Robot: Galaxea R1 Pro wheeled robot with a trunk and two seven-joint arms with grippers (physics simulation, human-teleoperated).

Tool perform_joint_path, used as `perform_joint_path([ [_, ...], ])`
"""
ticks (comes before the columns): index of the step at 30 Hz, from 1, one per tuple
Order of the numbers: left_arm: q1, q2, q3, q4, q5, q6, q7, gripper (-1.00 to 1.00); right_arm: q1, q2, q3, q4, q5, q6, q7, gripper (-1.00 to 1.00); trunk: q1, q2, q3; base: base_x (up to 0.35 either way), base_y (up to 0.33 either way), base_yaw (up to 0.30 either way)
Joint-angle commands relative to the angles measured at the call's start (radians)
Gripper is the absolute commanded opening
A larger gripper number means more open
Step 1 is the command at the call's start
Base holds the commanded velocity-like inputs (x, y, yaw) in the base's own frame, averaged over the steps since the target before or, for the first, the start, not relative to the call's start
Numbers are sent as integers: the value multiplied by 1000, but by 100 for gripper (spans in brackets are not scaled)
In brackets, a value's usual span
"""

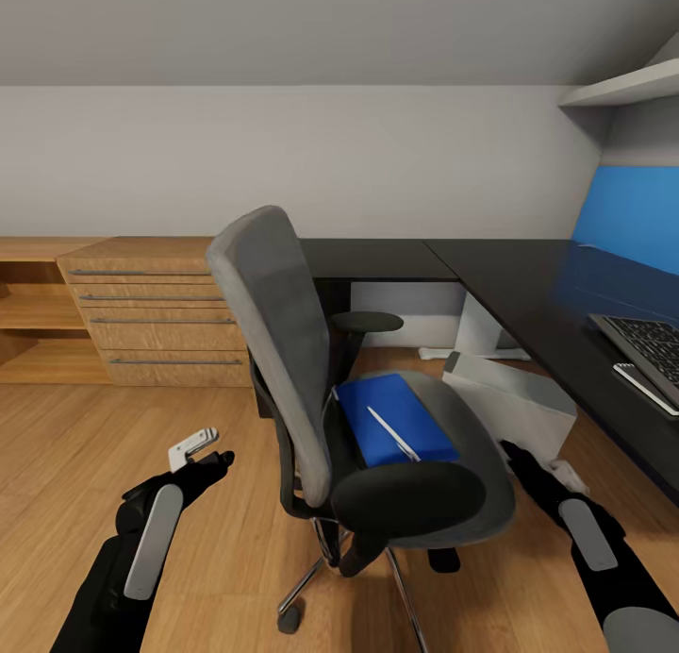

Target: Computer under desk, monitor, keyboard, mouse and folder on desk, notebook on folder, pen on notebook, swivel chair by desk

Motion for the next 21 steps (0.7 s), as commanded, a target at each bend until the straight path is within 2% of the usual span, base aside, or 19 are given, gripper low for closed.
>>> perform_joint_path([
  [1,-1,-1,2,-2,11,3,8,100,0,-2,-2,0,-13,18,10,100,0,0,-1,0,0,0],
  [8,-1,-1,3,-3,13,3,9,100,0,-8,-2,-2,-43,65,72,100,0,0,-1,0,0,0],
  [21,-1,1,13,-5,13,4,11,100,0,-6,-3,-3,-45,66,75,100,0,0,-1,0,0,0],
])
